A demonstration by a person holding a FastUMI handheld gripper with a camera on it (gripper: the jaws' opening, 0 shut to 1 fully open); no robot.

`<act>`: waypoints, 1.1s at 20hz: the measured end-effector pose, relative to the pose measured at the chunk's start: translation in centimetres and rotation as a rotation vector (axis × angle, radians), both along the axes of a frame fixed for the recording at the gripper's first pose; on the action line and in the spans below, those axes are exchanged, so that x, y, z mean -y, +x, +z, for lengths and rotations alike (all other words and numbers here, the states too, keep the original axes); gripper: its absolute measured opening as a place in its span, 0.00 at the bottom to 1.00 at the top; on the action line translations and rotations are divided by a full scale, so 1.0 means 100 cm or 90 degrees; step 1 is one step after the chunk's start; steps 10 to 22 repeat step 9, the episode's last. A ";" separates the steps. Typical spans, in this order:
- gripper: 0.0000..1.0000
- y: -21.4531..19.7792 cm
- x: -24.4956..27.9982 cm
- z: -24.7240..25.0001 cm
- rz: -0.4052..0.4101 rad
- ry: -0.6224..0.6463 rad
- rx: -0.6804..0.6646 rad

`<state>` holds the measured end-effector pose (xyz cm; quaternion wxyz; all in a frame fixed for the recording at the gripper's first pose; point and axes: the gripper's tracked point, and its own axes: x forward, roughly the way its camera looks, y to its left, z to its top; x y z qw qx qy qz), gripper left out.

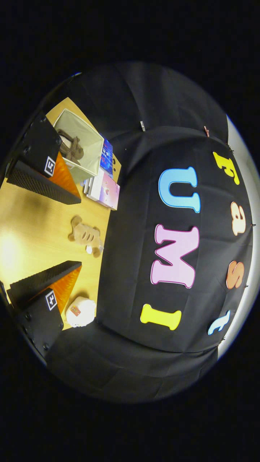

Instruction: Open the storage box then place both shoes into the box .Put the left shoe in first, then the right shoe, with the right side of both shoes facing outward in a uniform manner.

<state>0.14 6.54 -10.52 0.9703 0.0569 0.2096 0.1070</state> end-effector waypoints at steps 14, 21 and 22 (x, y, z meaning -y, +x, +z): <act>0.98 -0.013 0.028 0.016 -0.032 -0.030 0.084; 0.98 -0.013 0.028 0.016 -0.032 -0.030 0.084; 0.98 -0.013 0.028 0.016 -0.032 -0.030 0.084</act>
